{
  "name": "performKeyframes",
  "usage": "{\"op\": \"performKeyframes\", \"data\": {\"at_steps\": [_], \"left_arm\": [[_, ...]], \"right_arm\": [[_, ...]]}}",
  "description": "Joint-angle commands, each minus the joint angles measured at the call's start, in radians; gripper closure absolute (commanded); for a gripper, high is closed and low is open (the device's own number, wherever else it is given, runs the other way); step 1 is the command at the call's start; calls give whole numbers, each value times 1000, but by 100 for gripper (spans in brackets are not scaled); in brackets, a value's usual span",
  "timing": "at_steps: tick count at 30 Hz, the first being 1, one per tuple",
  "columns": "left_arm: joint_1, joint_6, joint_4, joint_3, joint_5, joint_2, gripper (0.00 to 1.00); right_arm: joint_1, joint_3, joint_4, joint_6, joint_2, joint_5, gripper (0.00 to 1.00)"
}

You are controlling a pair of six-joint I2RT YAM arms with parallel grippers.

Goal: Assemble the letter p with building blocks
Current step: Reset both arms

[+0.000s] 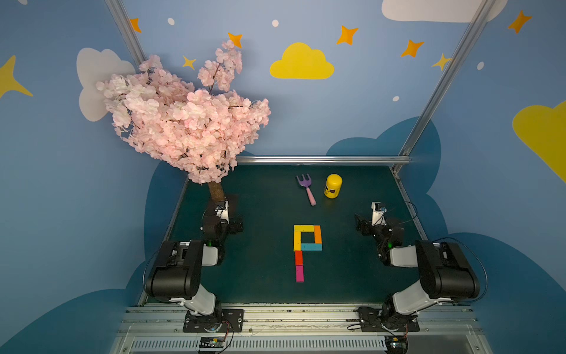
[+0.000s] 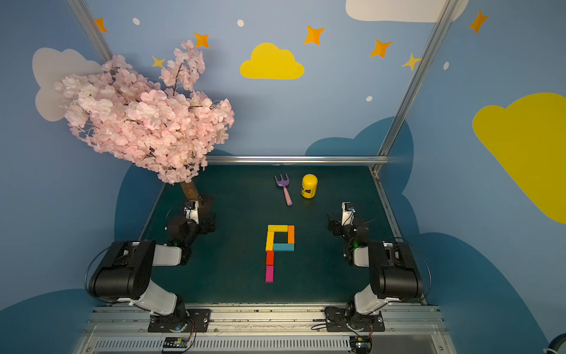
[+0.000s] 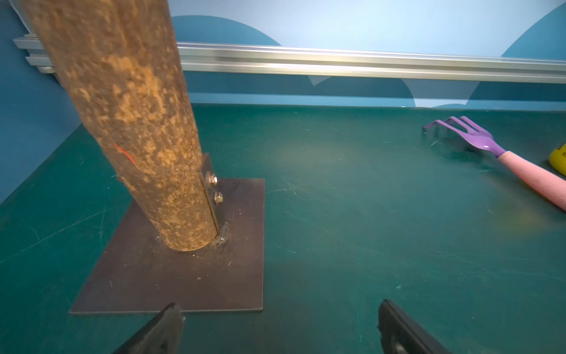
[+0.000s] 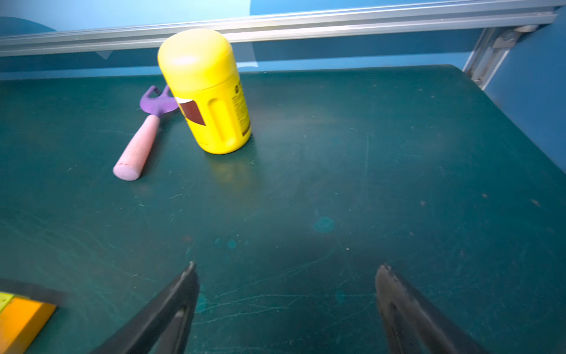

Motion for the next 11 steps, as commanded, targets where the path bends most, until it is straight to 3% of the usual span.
{"op": "performKeyframes", "data": {"at_steps": [1, 11], "left_arm": [[4, -1, -7, 7, -18, 0, 0], [4, -1, -6, 5, -18, -1, 0]], "right_arm": [[-7, 22, -5, -11, -6, -10, 9], [-11, 24, -7, 0, -5, -4, 10]]}}
